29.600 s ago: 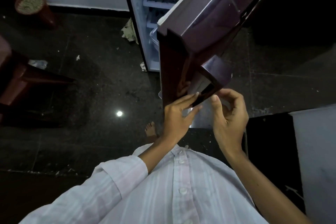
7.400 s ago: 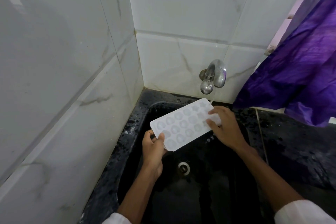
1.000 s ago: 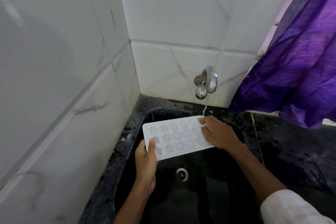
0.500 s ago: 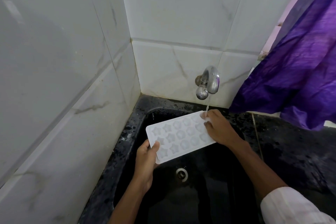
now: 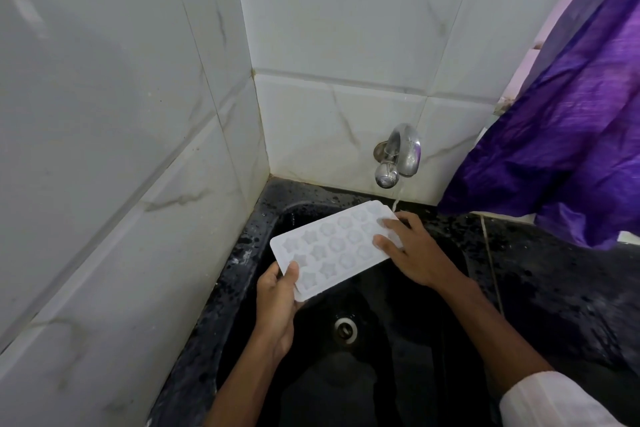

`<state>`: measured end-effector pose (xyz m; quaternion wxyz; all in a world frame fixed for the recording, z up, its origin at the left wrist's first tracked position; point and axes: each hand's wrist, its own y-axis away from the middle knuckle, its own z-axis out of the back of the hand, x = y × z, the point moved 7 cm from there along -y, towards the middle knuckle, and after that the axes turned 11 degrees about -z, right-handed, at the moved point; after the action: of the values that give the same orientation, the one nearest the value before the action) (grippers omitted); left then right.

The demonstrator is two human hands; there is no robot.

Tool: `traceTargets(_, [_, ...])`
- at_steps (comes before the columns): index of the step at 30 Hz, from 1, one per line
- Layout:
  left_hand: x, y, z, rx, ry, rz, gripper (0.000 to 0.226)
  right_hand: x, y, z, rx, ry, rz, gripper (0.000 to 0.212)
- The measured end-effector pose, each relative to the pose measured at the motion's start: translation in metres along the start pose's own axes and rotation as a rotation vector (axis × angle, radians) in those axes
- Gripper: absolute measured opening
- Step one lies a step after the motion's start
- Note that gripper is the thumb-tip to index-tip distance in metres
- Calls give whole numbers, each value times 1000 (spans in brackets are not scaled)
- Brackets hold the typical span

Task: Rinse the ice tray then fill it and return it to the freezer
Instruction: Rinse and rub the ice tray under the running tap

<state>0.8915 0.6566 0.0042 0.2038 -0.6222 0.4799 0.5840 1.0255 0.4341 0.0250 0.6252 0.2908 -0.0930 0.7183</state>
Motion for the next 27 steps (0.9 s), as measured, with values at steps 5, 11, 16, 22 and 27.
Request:
traceTargets(5, [-5, 1, -1, 11, -7, -39, 19, -6, -1, 2, 27, 32, -28, 58])
traceTargets(11, [-5, 6, -6, 25, -8, -46, 20, -4, -2, 10, -24, 120, 35, 56])
traceTargets(16, [-5, 7, -4, 15, 15, -44, 19, -2, 2, 6, 4, 183, 5, 55])
traceTargets(22, [-4, 10, -5, 16, 34, -43, 19, -2, 5, 9, -5, 198, 28, 57])
traceTargets(27, [-2, 12, -6, 26, 62, -27, 19, 1, 2, 12, -49, 234, 33, 57])
